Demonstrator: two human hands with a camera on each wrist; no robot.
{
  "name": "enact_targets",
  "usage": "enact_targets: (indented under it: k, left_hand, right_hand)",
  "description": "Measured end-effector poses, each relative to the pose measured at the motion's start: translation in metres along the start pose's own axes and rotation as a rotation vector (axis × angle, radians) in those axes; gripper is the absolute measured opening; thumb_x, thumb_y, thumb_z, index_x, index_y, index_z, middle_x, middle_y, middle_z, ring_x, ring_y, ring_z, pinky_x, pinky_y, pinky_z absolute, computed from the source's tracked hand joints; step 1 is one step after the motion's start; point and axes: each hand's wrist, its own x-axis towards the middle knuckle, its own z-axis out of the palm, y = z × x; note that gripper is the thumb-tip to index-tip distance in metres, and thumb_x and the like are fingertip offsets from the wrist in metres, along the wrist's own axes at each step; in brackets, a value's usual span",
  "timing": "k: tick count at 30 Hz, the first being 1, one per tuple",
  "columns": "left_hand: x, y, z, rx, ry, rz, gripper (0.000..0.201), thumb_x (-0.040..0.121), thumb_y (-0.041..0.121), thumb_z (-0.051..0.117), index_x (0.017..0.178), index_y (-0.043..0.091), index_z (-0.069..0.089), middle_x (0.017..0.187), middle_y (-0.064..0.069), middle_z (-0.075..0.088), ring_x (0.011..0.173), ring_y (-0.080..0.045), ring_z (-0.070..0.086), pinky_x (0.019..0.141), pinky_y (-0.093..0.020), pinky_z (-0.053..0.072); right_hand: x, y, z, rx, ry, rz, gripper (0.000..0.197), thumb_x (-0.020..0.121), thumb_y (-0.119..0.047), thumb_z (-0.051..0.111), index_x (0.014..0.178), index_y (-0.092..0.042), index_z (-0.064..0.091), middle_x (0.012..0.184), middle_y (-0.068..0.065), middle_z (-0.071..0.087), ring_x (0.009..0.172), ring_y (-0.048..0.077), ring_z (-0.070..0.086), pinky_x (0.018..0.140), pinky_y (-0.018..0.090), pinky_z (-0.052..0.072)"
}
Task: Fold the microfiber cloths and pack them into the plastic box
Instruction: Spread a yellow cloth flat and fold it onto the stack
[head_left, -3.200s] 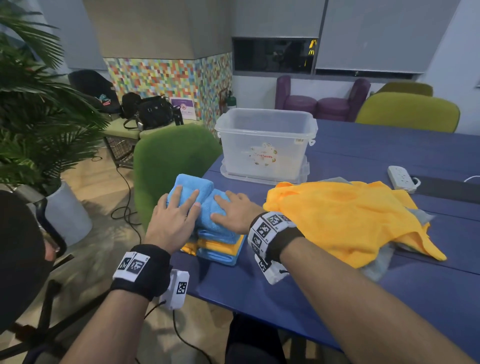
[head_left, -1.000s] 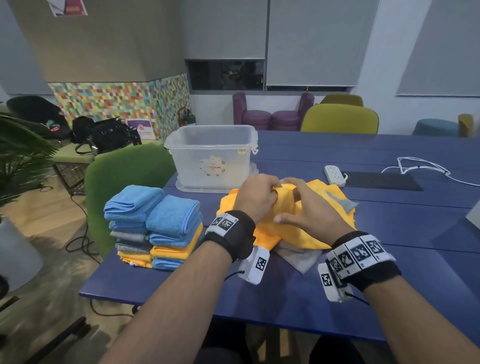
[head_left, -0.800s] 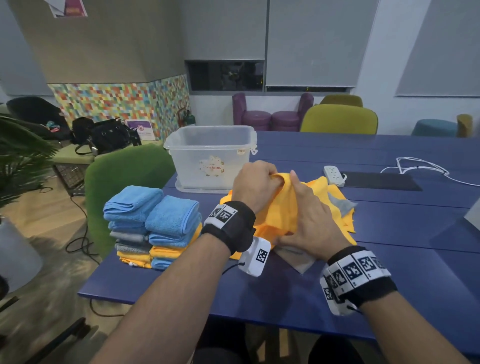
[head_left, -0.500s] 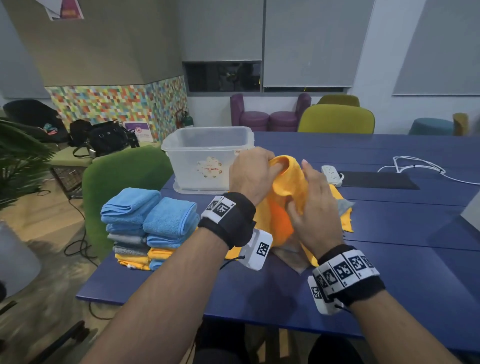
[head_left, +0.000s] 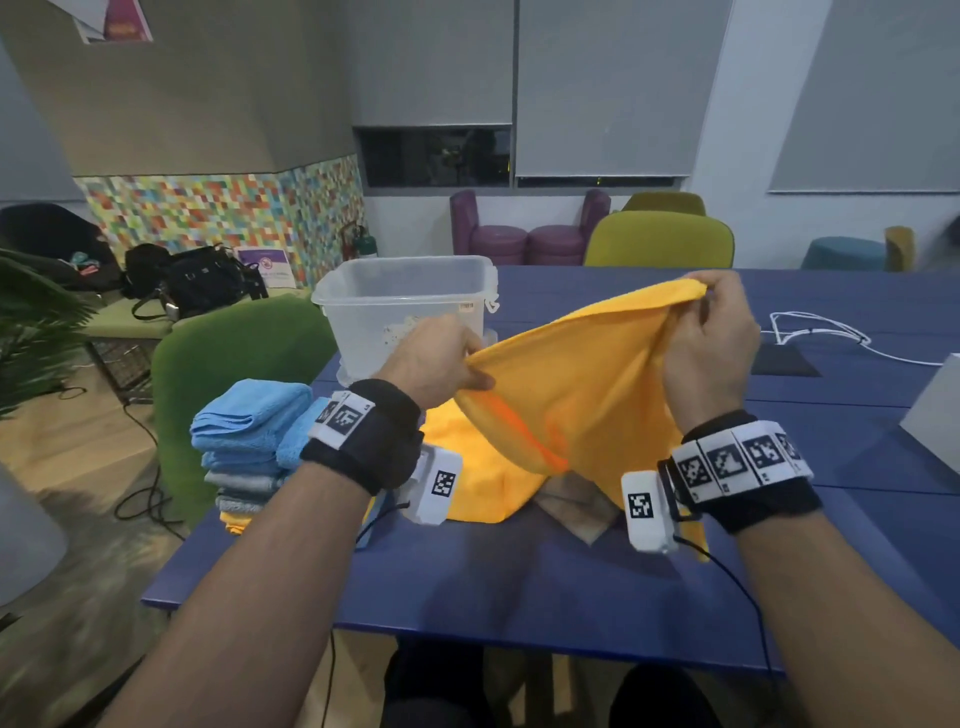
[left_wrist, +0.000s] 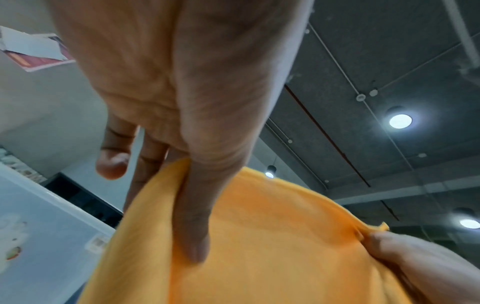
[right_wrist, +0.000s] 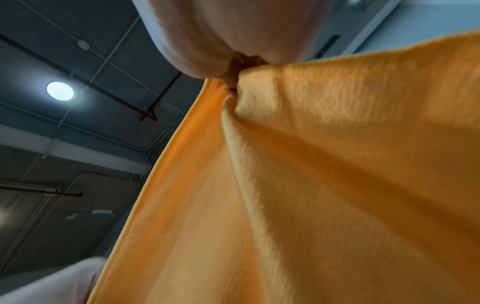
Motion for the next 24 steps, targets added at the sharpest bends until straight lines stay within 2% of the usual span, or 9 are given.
enact_targets:
  k: [2,4,8,11,14,15,18,22,24]
  left_hand:
    - [-0.004,-0.016,-0.006,-0.061,-0.001,-0.03,0.052,0.082,0.032,0.085,0.05,0.017,0.047,0.056,-0.002,0.043,0.055,-0.019,0.04,0.053,-0.033,0.026]
    - [-0.009,-0.028,-0.015,-0.172,0.033,-0.039,0.045,0.085,0.038,0.081,0.059,0.009,0.058,0.06,-0.004,0.049,0.058,-0.019,0.043,0.058,-0.033,0.031]
    - [-0.022,-0.033,-0.04,-0.417,0.198,-0.045,0.031,0.092,0.033,0.076,0.076,0.008,0.066,0.071,-0.005,0.062,0.068,-0.016,0.054,0.066,-0.033,0.042]
    - [-0.028,-0.024,-0.059,-0.561,0.364,-0.034,0.031,0.091,0.034,0.077,0.083,0.007,0.064,0.077,-0.008,0.066,0.069,-0.015,0.058,0.063,-0.031,0.046]
    - [-0.027,-0.014,-0.07,-0.635,0.473,-0.015,0.032,0.089,0.042,0.078,0.083,0.015,0.06,0.082,-0.007,0.066,0.072,-0.014,0.062,0.063,-0.031,0.053]
    - [-0.025,-0.014,-0.072,-0.645,0.493,-0.023,0.033,0.089,0.043,0.077,0.082,0.017,0.059,0.083,-0.008,0.065,0.073,-0.015,0.062,0.065,-0.033,0.053]
    - [-0.016,-0.018,-0.068,-0.578,0.517,-0.044,0.039,0.09,0.044,0.076,0.073,0.02,0.05,0.075,-0.007,0.054,0.069,-0.017,0.052,0.062,-0.034,0.047]
    - [-0.004,-0.032,-0.053,-0.485,0.487,-0.071,0.045,0.089,0.027,0.08,0.067,0.021,0.041,0.066,-0.001,0.044,0.059,-0.012,0.04,0.054,-0.028,0.036]
    - [0.0,-0.043,-0.045,-0.422,0.469,-0.097,0.046,0.088,0.019,0.081,0.067,0.021,0.039,0.065,0.0,0.043,0.057,-0.014,0.038,0.054,-0.03,0.038]
  right_hand:
    - [0.008,0.0,-0.003,-0.01,0.025,0.03,0.02,0.099,-0.01,0.045,0.102,-0.018,0.062,0.08,-0.014,0.058,0.074,0.005,0.053,0.068,0.016,0.037]
    - [0.014,0.003,-0.007,-0.014,0.041,0.051,0.02,0.1,-0.011,0.046,0.104,-0.017,0.064,0.085,-0.01,0.061,0.08,0.006,0.054,0.071,0.015,0.037]
    - [0.024,0.006,-0.015,-0.019,0.066,0.072,0.02,0.101,-0.012,0.047,0.106,-0.017,0.065,0.093,-0.008,0.062,0.083,0.002,0.053,0.07,0.009,0.038]
    - [0.03,0.004,-0.017,-0.014,0.085,0.062,0.021,0.102,-0.011,0.046,0.108,-0.015,0.065,0.095,-0.008,0.062,0.084,0.002,0.055,0.07,0.002,0.038]
    - [0.035,0.003,-0.016,-0.019,0.11,0.063,0.021,0.101,-0.012,0.046,0.108,-0.014,0.066,0.097,-0.005,0.065,0.089,0.009,0.059,0.077,0.015,0.046]
    - [0.036,0.003,-0.015,-0.018,0.11,0.072,0.021,0.101,-0.013,0.047,0.108,-0.014,0.066,0.097,-0.004,0.065,0.09,0.01,0.059,0.078,0.019,0.045]
    - [0.037,0.01,-0.013,-0.025,0.101,0.094,0.019,0.101,-0.014,0.048,0.109,-0.014,0.066,0.096,-0.004,0.064,0.088,0.01,0.057,0.074,0.017,0.039]
    - [0.033,0.033,-0.012,-0.048,0.072,0.161,0.013,0.099,-0.015,0.053,0.103,-0.016,0.065,0.095,-0.004,0.064,0.089,0.014,0.058,0.075,0.022,0.039]
    - [0.032,0.048,-0.013,-0.076,0.068,0.198,0.015,0.098,-0.011,0.053,0.102,-0.018,0.065,0.095,-0.004,0.063,0.09,0.016,0.058,0.076,0.024,0.041]
